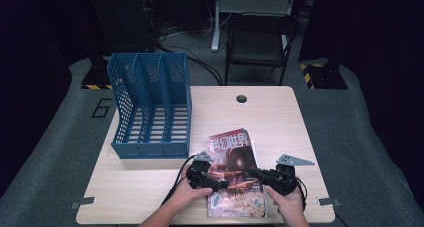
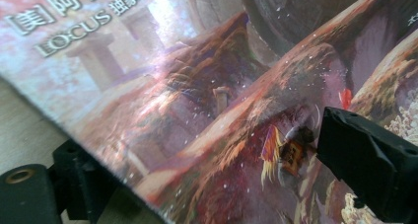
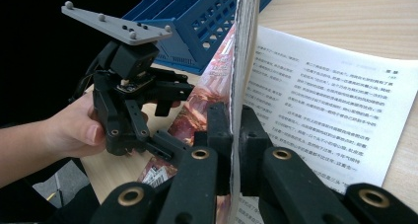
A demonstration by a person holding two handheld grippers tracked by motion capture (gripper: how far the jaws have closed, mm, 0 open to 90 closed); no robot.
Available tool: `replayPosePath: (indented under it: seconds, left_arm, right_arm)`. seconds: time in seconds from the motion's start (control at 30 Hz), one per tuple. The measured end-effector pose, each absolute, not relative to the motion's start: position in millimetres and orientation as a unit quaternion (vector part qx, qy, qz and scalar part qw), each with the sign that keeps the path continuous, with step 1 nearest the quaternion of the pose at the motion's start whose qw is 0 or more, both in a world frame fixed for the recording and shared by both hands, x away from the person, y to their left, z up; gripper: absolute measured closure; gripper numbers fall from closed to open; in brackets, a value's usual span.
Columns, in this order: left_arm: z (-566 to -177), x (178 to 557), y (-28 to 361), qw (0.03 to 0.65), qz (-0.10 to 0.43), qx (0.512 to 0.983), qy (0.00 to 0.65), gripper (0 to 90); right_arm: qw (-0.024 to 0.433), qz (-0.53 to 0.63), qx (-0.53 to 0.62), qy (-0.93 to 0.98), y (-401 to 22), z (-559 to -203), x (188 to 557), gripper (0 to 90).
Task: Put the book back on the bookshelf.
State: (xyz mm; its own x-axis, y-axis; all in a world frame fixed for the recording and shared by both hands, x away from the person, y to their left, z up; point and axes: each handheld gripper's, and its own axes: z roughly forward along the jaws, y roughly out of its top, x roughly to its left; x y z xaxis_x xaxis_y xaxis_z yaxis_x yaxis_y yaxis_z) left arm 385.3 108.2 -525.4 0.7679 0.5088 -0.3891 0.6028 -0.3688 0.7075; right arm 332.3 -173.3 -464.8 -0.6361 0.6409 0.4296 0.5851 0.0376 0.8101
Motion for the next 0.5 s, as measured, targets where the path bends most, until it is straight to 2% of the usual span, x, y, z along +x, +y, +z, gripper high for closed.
replayPosePath:
  seconds: [0.5]
  left_arm:
    - [-526.7, 385.5, 103.5, 0.453, -0.052, 0.830, 0.321, 6.2]
  right_arm:
    - [0.016, 0.543, 0.438, 0.716, -174.7, -469.5, 335.8, 87.4]
